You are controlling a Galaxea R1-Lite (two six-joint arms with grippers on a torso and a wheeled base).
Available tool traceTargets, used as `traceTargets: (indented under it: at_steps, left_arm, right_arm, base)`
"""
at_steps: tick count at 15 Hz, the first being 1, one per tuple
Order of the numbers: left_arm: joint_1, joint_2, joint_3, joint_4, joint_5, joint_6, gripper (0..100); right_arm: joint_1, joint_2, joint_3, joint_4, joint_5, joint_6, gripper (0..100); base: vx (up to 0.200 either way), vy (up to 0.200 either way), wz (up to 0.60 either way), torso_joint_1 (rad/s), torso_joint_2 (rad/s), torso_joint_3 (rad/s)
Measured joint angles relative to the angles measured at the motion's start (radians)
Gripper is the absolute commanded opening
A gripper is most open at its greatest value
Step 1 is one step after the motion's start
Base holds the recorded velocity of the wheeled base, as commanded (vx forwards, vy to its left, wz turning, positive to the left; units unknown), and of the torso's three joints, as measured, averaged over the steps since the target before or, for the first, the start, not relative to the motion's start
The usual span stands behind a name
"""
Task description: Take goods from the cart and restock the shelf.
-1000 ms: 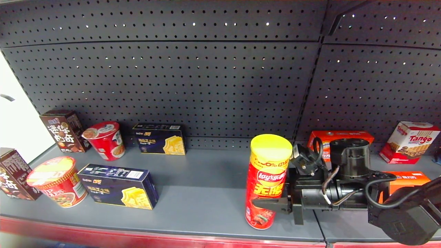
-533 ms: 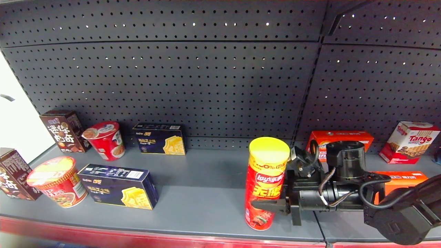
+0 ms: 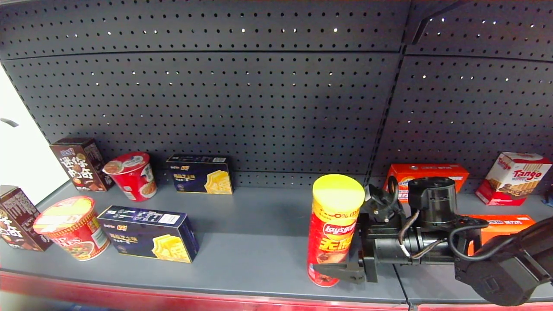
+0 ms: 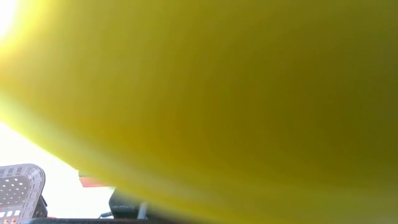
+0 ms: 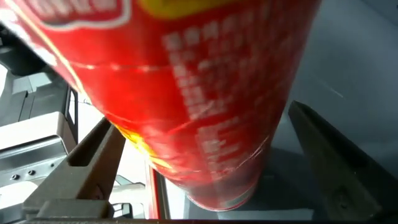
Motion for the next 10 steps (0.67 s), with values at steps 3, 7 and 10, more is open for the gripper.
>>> traceTargets:
  at_steps: [3, 7, 10]
  left_arm:
    - [0.000, 0.000, -0.003, -0.001, 0.001, 0.000, 0]
    - [0.000, 0.000, -0.008, 0.000, 0.001, 0.000, 0]
    - [0.000, 0.000, -0.005, -0.001, 0.000, 0.000, 0]
  right_arm:
    - [-0.001, -0.004, 0.007, 0.000, 0.000, -0.002, 100]
    - [-0.012, -0.025, 0.027, 0.000, -0.001, -0.004, 100]
    - [-0.018, -0.053, 0.060, 0.000, -0.001, -0.004, 100]
  base:
    - [0.000, 0.000, 0.00, 0.000, 0.00, 0.000]
    - [0.000, 0.000, 0.00, 0.000, 0.00, 0.000]
    - [0.000, 0.000, 0.00, 0.000, 0.00, 0.000]
